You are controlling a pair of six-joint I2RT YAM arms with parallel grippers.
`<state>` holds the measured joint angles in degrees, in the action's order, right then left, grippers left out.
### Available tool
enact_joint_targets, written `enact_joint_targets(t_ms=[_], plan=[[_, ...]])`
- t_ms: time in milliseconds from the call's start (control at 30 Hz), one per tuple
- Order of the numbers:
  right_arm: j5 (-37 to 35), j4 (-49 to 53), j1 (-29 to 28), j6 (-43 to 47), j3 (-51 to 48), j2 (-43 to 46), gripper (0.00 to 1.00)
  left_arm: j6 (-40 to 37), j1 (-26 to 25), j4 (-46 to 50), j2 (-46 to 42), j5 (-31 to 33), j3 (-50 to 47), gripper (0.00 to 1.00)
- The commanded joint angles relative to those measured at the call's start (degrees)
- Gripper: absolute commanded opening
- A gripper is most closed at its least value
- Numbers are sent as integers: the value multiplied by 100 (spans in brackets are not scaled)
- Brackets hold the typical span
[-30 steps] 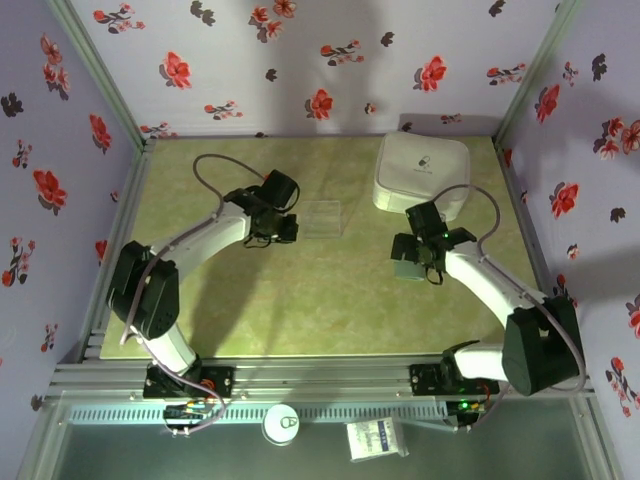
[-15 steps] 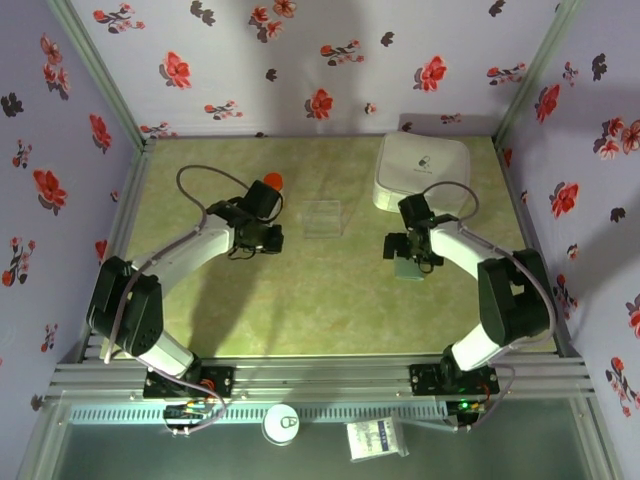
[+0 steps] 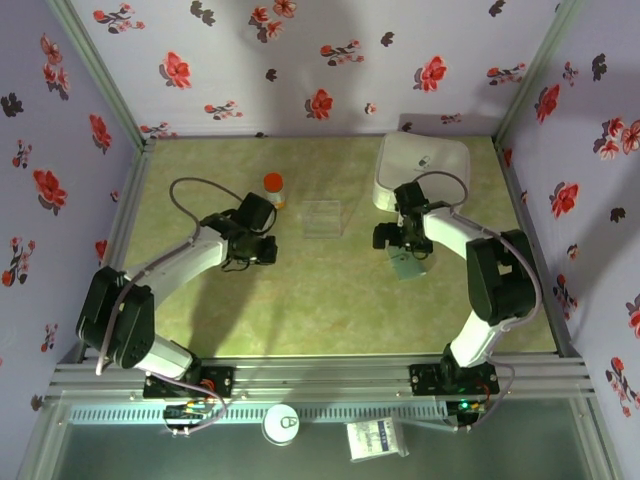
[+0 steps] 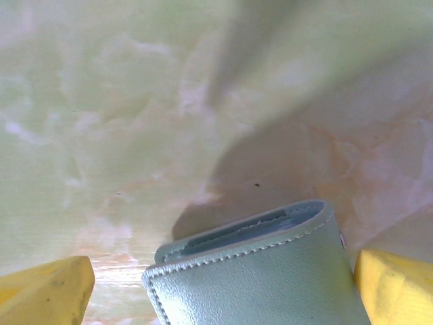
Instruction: Take the credit cards out of the card holder
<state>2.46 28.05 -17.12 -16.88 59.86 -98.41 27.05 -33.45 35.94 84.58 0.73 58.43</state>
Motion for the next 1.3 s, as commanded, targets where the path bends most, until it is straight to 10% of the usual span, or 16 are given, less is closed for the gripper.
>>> enact_joint_targets(t_ms=[0,733,1267], plan=[[360,81,-138,199,223,-167,99,32,40,44,-205,-133,-56,20],[517,742,-1356,269,190,-126,99,188,44,177,-354,44,-128,20],[-102,903,-1628,-1096,-1185,1627,99,1073,22,-509,-677,-93,-840,24]])
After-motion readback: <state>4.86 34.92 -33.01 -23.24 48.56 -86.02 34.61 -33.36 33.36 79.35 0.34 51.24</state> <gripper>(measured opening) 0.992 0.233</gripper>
